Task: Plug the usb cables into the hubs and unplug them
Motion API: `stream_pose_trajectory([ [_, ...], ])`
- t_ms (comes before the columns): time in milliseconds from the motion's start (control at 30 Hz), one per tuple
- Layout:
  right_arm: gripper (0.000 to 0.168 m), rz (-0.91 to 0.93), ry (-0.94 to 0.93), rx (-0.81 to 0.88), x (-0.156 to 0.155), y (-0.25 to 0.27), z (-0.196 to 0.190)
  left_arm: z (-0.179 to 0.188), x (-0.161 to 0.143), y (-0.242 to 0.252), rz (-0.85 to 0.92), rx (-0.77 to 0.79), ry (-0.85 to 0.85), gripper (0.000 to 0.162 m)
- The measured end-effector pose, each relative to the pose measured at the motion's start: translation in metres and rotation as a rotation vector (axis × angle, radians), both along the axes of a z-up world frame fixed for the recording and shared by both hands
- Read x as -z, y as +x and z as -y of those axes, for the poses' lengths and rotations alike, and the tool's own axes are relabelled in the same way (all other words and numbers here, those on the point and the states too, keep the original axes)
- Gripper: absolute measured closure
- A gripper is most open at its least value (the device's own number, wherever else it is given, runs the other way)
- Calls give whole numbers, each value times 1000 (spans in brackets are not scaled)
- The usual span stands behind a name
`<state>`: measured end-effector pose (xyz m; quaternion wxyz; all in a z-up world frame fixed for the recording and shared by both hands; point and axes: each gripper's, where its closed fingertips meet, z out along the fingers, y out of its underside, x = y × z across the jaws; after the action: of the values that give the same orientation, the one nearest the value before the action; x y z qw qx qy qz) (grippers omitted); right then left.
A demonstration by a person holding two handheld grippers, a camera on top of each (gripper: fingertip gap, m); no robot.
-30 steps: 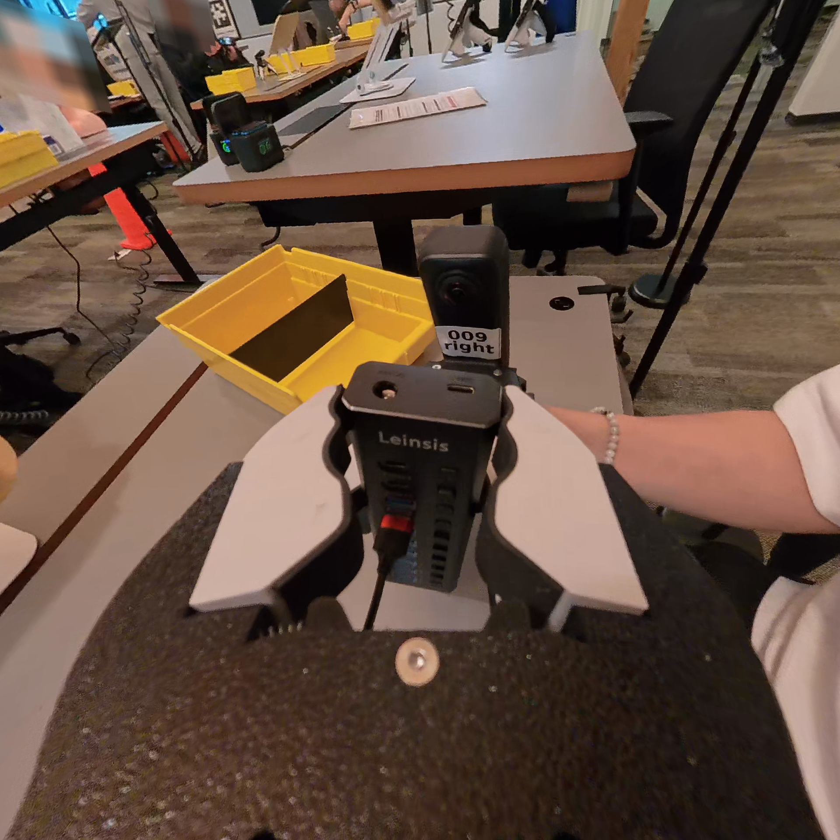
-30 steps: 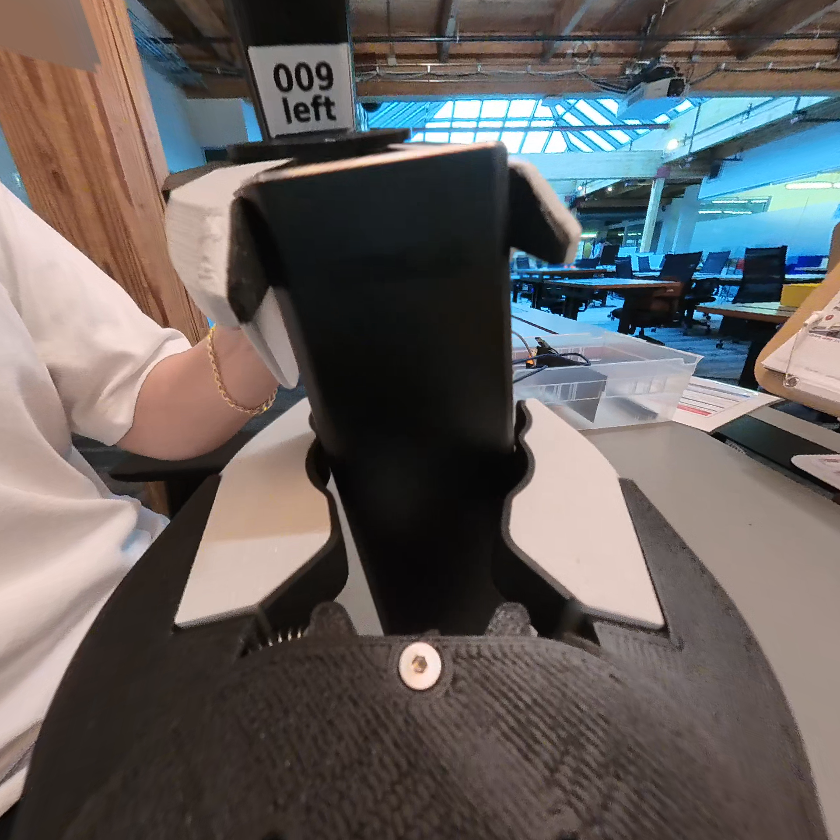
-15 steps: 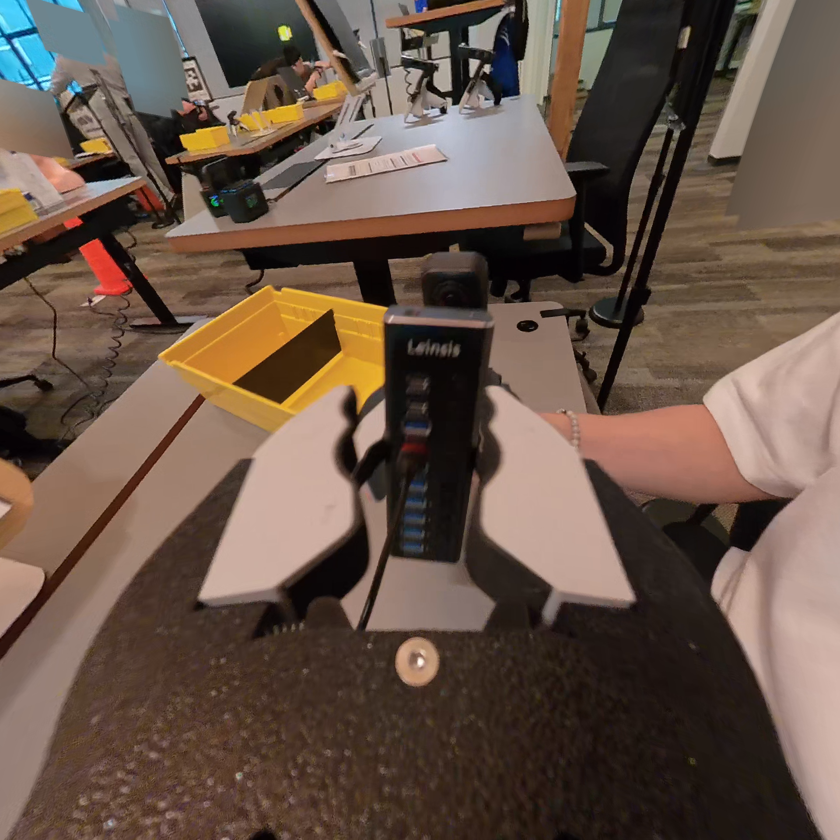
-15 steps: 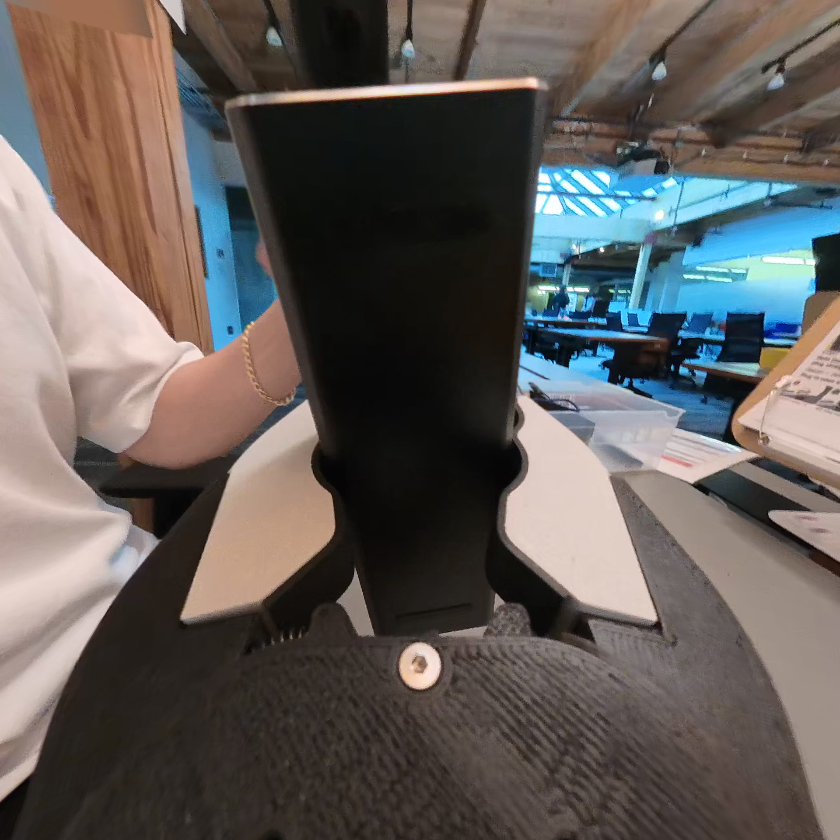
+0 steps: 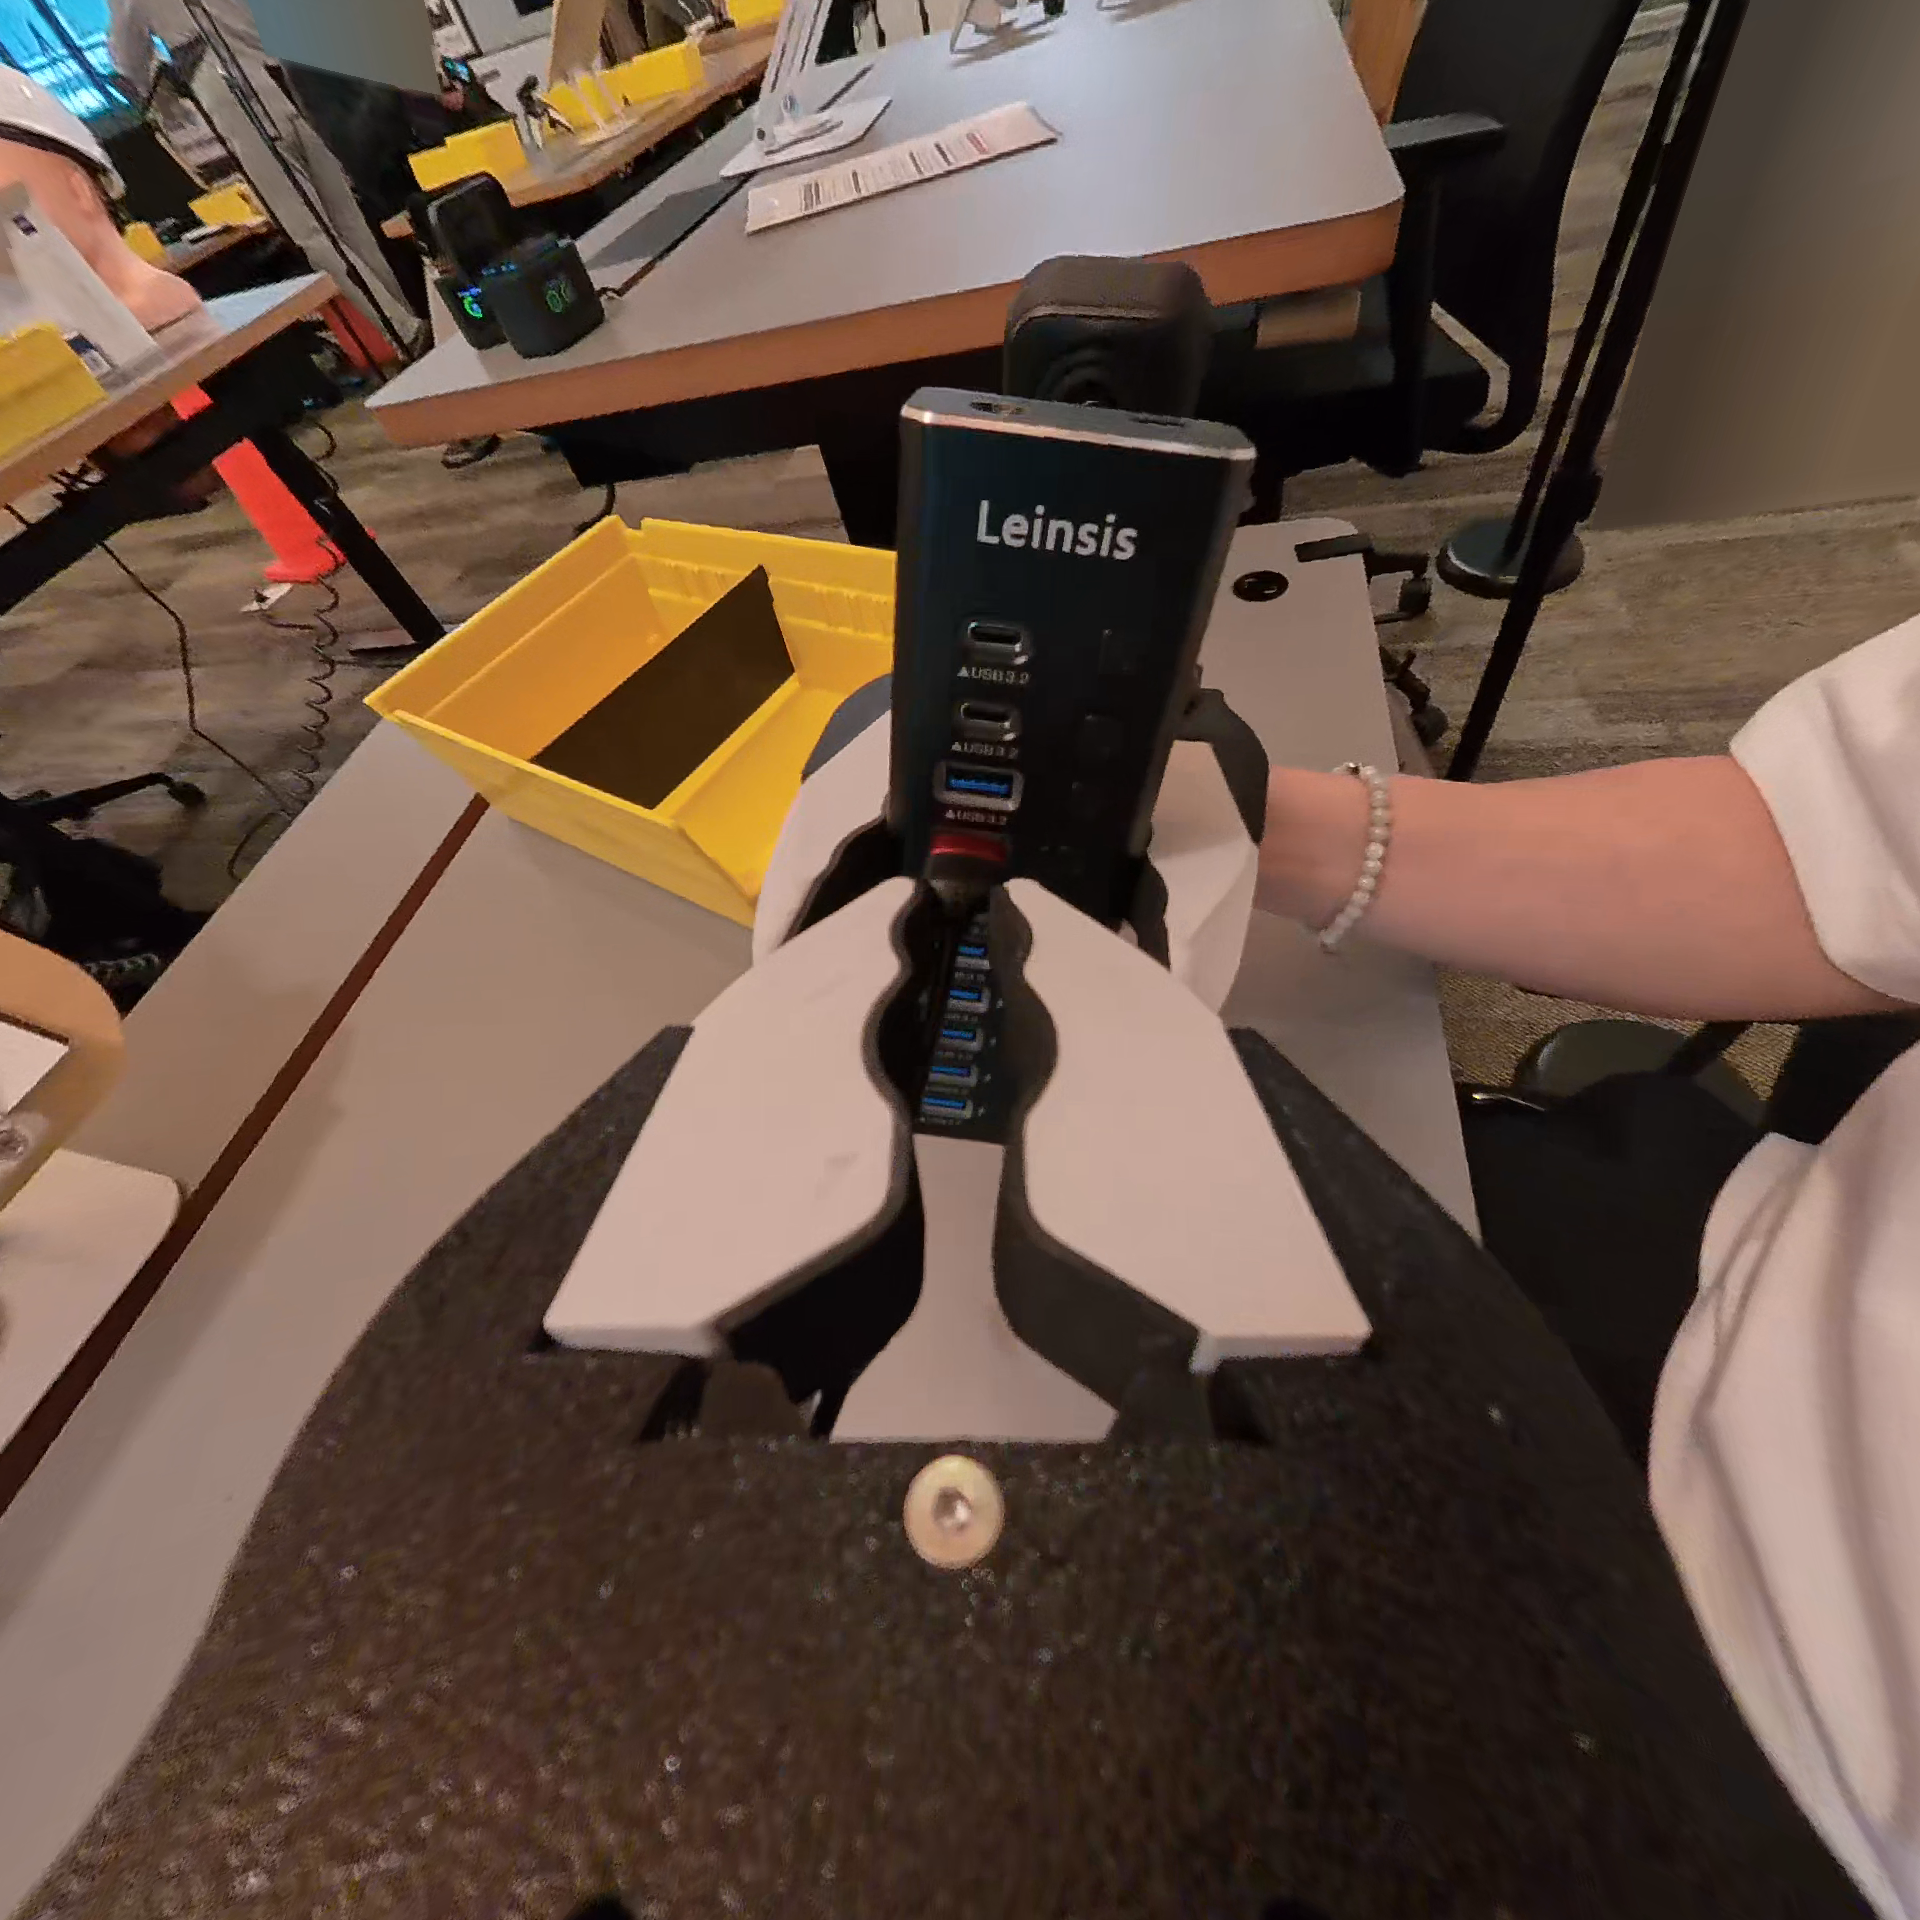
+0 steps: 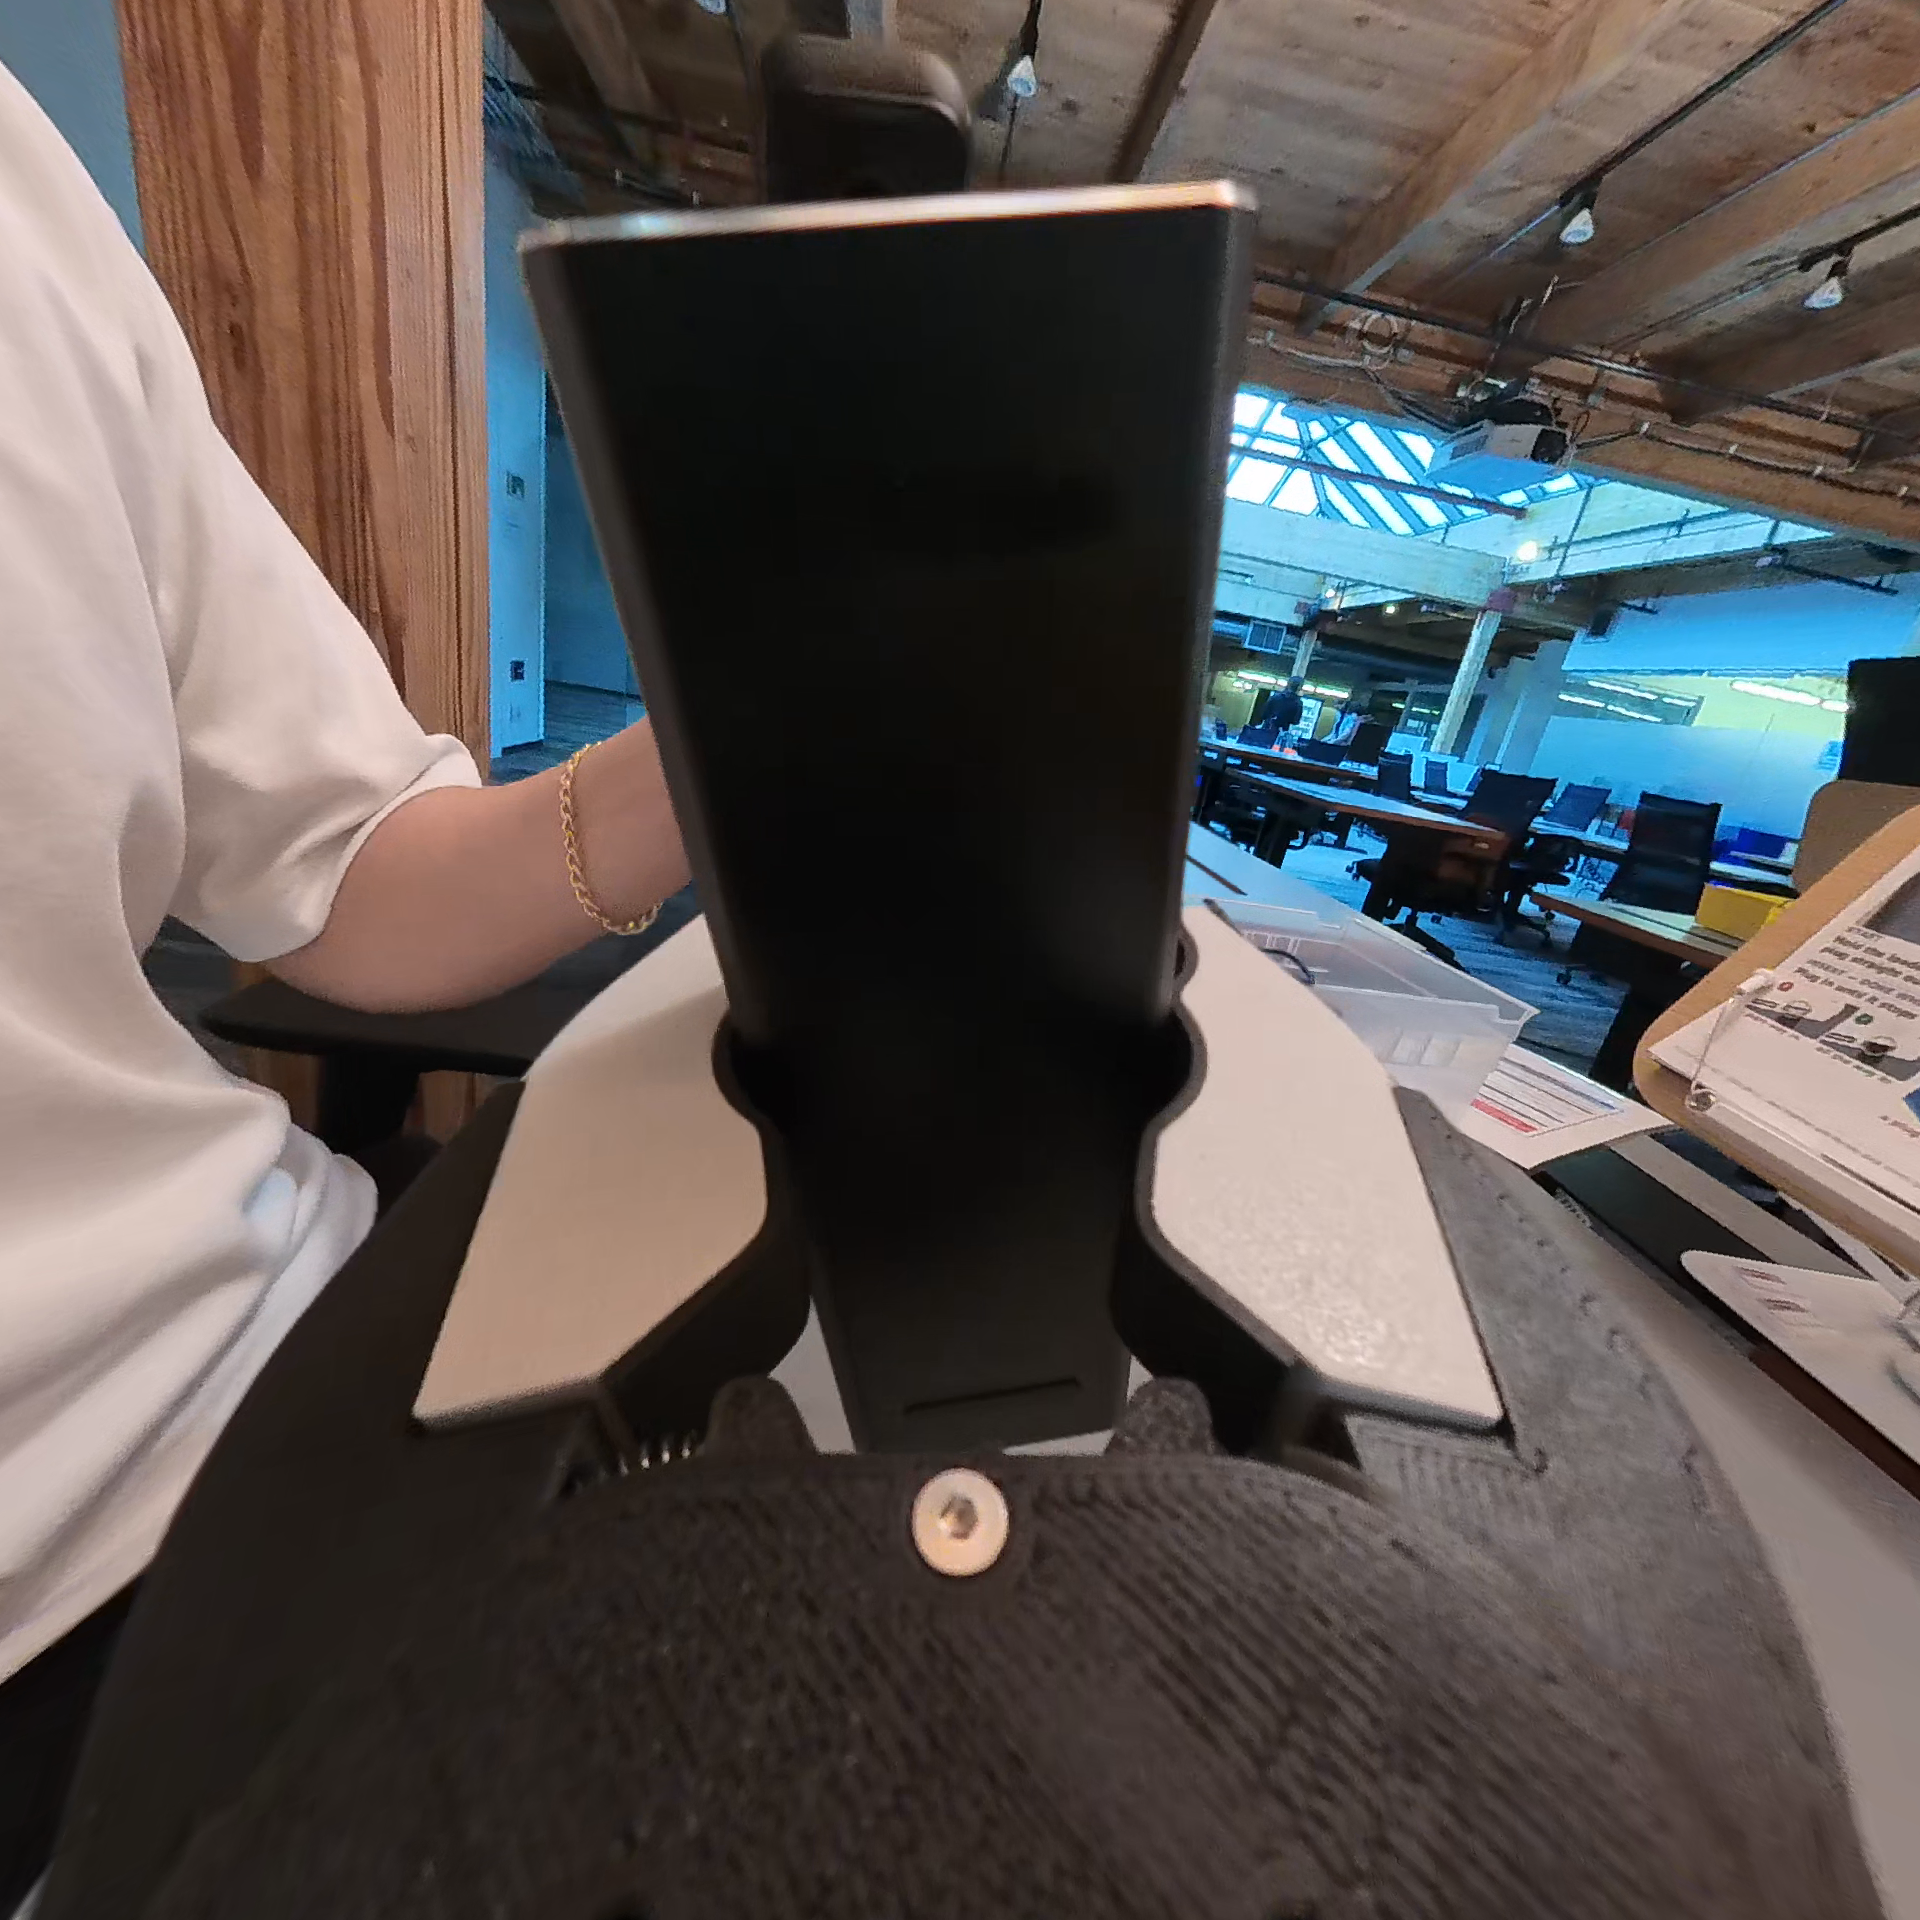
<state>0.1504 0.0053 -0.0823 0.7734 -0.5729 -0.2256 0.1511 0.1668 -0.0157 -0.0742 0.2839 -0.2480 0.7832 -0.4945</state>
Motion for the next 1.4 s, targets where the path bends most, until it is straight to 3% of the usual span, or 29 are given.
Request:
stream_pose_trajectory([
  [200, 94, -20, -49, 28, 8, 5, -7, -6, 7, 5, 51, -60, 50, 153],
  [600, 95, 33, -171, 47, 32, 1, -23, -17, 21, 4, -40, -51, 102, 153],
  [967, 95, -14, -209, 86, 37, 17, -22, -20, 29, 16, -72, -67, -269, 153],
  [1233, 95, -3, -256, 35, 47, 12, -21, -20, 38, 11, -63, -59, -272, 153],
  [1333, 95, 13, -287, 55, 54, 13, -25, -28, 28, 8, -38, -79, -334, 127],
  [1400, 95, 19, -297, 75, 57, 17, -25, -42, 7, 3, 13, -107, -413, 122],
])
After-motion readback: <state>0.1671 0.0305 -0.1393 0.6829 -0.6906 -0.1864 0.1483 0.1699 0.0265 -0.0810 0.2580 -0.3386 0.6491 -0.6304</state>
